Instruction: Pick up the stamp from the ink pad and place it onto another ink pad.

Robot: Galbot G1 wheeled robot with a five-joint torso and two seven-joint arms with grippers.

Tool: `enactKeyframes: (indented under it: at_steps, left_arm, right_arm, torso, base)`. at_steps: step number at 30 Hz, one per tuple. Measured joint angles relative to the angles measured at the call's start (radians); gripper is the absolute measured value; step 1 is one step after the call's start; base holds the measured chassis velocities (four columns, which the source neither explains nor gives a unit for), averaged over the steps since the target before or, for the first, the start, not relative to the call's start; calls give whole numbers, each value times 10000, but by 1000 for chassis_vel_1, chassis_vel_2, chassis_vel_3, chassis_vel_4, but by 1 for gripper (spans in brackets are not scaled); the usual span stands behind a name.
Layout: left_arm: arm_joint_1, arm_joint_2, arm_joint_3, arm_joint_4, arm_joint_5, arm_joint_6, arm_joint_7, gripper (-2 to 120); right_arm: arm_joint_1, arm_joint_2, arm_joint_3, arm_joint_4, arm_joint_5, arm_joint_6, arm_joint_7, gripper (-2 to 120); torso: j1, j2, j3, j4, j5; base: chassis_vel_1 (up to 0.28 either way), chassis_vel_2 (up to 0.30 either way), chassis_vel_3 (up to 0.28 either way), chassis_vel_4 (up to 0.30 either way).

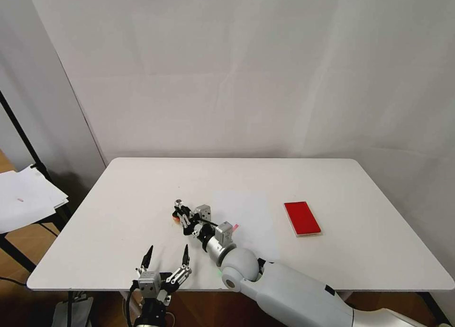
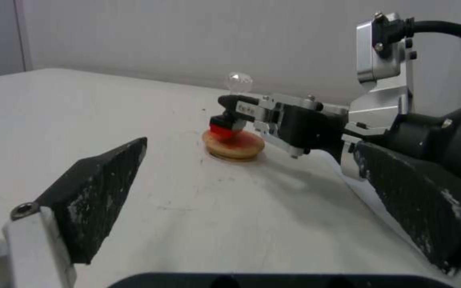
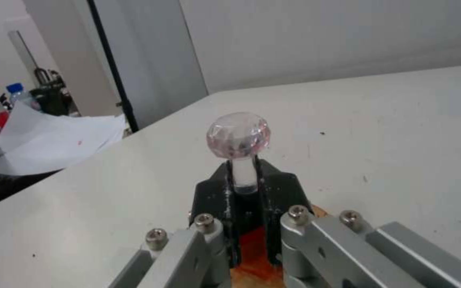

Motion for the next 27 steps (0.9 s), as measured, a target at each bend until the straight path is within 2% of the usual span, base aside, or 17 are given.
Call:
enactKeyframes:
  at_steps: [6,8,10,16,17,20,21,25,26,27]
  left_arm:
    - [0,0,0,0,0,0,0,102]
    - [0,0,0,0,0,0,0,102]
    - [0,0,0,0,0,0,0,102]
    - [0,0,0,0,0,0,0,102]
    - [0,0,0,0,0,0,0,102]
    - [0,0,0,0,0,0,0,102]
    - [0,0,0,0,0,0,0,102]
    - [0,0,0,0,0,0,0,102]
    - [0,0,0,0,0,0,0,102]
    - [0,0,0,0,0,0,0,102]
  right_arm:
    - [-66,-22,49,-20,-57,-8,140,7]
    - [-66,-26,46,-56,-68,-9,199,14]
    - [-66,-27,46,-65,-66,-11,216,15]
    - [-67,-4,13,-32,-26,-5,279,43]
    - [-67,-4,13,-32,-26,-5,279,43]
    - [-75,15,-13,-3,-15,-11,313,58]
    - [-75,15,-13,-3,-15,-11,313,58]
    - [-91,-25,-19,161,-9,-101,420,76]
    - [-91,-25,-19,161,-9,-101,420,76]
    - [-104,-80,15,275,-14,-160,475,82]
  torso:
    - [0,0,0,-1,0]
    - [0,0,0,0,0]
    - [0,0,0,0,1]
    - [0,0,0,0,0]
    - [0,0,0,0,0]
    - [0,0,0,0,0]
    - [0,0,0,0,0]
    - [0,0,0,0,2]
    - [0,0,0,0,2]
    - [0,0,0,1,1]
  base:
    - [0,0,0,0]
    - [0,0,0,0]
    - [0,0,0,0]
    - [0,0,0,0]
    - [0,0,0,0]
    - [0,0,0,0]
    - [0,0,0,0]
    - [0,0,0,0]
    - [0,0,0,0]
    - [0,0,0,0]
